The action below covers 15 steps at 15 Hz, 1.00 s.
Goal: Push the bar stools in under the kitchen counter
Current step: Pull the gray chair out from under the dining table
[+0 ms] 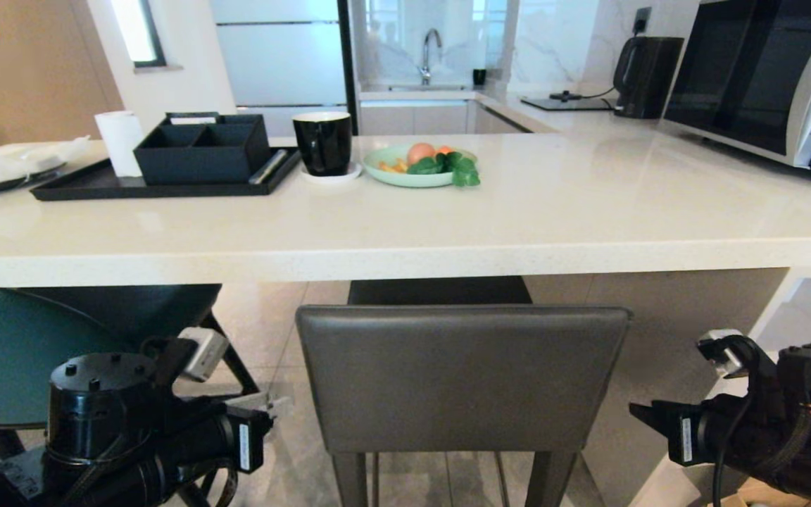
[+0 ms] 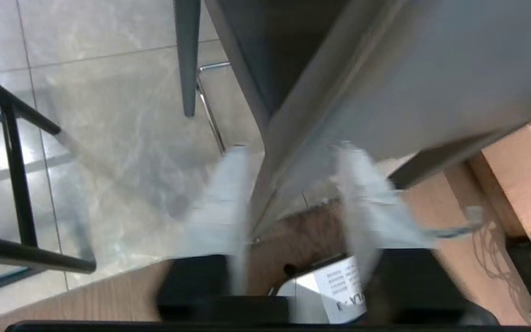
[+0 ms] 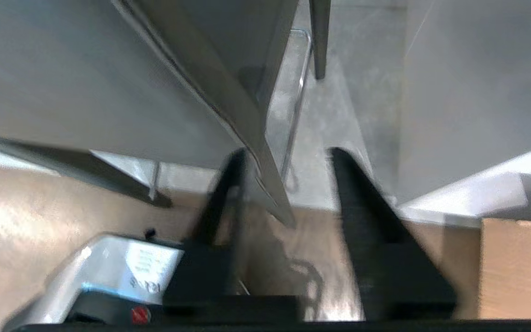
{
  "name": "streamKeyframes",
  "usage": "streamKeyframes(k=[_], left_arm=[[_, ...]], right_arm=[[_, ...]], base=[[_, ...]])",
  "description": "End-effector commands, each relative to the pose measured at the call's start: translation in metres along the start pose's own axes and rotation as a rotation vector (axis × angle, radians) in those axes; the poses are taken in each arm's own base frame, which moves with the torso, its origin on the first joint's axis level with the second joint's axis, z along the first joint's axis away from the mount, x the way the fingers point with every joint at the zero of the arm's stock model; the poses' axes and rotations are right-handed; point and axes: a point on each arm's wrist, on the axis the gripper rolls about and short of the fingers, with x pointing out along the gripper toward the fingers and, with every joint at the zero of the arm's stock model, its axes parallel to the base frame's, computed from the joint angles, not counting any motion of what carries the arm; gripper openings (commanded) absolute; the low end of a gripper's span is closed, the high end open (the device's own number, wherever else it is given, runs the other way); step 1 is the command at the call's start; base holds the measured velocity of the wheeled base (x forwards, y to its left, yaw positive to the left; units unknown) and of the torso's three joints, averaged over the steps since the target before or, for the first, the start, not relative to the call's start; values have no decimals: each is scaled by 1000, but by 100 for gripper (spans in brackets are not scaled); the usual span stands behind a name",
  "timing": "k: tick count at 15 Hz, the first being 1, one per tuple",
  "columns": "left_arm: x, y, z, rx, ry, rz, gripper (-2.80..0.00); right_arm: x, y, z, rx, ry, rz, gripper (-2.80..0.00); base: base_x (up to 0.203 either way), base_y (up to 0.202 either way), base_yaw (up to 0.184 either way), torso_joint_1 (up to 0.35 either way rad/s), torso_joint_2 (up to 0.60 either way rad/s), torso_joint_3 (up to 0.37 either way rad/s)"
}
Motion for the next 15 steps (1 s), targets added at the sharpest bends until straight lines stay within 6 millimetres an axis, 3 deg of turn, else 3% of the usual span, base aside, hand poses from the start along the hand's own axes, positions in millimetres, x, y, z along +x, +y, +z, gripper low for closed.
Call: streamKeyframes(k=[1, 3, 7, 10, 15], left_arm=[[-9, 0, -5, 0, -34, -64, 0], [-8, 5, -8, 0, -96, -146, 0], [22, 21, -34, -14, -33, -144, 0], [19, 17, -19, 17, -119, -237, 0], [14, 14, -25, 67, -105, -226, 0]], right_arm=[[1, -5, 0, 19, -31, -5, 0], [6, -10, -5, 15, -100, 45, 0], [32, -22, -34, -18, -98, 112, 0], [23, -30, -29, -60, -171, 271, 0], [18, -39, -29, -55, -186, 243, 0]], base=[[0, 0, 0, 0, 0, 0], [0, 0, 0, 0, 0, 0], [0, 0, 0, 0, 0, 0], [0, 0, 0, 0, 0, 0], [0, 0, 0, 0, 0, 0]])
